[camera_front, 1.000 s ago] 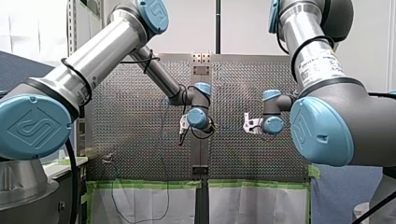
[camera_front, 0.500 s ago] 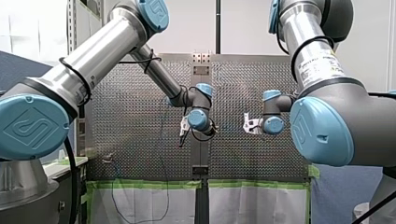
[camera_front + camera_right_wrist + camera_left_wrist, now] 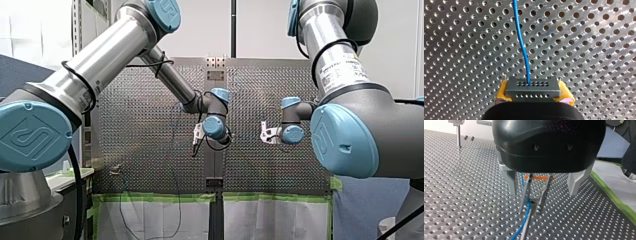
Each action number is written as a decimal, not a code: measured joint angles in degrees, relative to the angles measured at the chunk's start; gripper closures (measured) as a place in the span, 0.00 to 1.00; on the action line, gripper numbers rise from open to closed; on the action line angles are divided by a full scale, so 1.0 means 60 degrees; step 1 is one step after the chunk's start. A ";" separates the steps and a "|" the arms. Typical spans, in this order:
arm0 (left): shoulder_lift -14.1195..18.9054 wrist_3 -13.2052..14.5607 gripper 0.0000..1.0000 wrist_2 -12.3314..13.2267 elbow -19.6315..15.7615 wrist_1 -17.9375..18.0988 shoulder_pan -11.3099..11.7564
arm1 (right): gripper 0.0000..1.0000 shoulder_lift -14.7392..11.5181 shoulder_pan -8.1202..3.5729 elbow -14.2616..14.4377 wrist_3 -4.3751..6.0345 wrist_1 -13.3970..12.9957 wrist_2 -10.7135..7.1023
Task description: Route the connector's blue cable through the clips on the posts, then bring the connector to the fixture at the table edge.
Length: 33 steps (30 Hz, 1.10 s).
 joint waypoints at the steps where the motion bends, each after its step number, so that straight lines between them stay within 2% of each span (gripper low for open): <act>1: 0.0025 -0.0003 0.02 -0.0012 0.0000 0.0000 -0.0015 | 1.00 0.0000 0.0000 0.0000 0.0000 0.0000 -0.0006; 25: 0.0094 0.0053 0.02 -0.0043 -0.0005 -0.0037 -0.0199 | 1.00 0.0054 -0.0006 0.0000 0.0013 0.0001 -0.0048; 29: 0.0264 0.0211 0.02 -0.0246 -0.0172 -0.0209 -0.0393 | 1.00 0.0058 -0.0006 -0.0001 0.0015 0.0008 -0.0048; 33: 0.0569 0.0167 0.02 -0.0561 -0.0479 -0.0047 -0.0703 | 1.00 0.0059 -0.0005 0.0000 0.0013 0.0014 -0.0048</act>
